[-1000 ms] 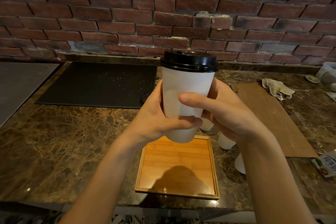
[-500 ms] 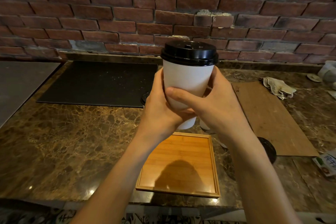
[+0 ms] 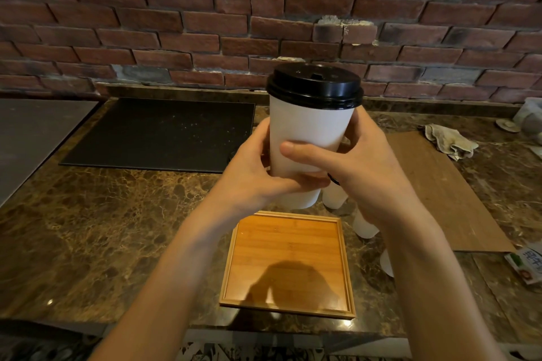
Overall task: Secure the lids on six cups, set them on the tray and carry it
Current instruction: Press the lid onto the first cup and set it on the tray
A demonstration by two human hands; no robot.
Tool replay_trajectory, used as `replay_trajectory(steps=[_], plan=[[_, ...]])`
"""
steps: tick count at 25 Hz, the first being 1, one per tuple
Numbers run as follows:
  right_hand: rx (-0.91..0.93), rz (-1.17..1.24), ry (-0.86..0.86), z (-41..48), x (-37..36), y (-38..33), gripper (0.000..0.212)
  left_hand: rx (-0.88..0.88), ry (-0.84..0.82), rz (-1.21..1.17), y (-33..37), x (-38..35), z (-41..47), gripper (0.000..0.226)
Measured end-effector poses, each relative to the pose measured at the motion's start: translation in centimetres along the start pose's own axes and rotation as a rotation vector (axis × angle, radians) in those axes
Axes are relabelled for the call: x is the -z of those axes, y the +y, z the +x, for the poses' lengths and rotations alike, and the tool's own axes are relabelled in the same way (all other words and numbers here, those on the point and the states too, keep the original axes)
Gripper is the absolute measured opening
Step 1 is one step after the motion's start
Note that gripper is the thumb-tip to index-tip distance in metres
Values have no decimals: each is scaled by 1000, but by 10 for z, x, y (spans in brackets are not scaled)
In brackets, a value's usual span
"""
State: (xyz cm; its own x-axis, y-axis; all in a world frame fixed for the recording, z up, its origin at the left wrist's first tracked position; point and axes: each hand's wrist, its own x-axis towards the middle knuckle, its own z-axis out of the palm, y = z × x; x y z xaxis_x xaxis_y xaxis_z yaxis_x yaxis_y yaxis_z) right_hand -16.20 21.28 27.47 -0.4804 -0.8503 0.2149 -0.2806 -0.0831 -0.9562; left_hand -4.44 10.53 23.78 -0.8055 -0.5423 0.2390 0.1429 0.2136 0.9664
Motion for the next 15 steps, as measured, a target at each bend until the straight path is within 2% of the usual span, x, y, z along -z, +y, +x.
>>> replay_trajectory(steps=[4,7,10,15], plan=[[13,18,-73,2,6,2,80,77,-106,-43,0,3,0,66],[29,24,-144,3,11,2,78,105,-188,-72,-2,4,0,70],[31,14,-215,4,15,2,84,109,-247,-110,-3,5,-1,63],[19,28,-254,4,18,0,86,127,-267,-124,-4,9,-1,71]])
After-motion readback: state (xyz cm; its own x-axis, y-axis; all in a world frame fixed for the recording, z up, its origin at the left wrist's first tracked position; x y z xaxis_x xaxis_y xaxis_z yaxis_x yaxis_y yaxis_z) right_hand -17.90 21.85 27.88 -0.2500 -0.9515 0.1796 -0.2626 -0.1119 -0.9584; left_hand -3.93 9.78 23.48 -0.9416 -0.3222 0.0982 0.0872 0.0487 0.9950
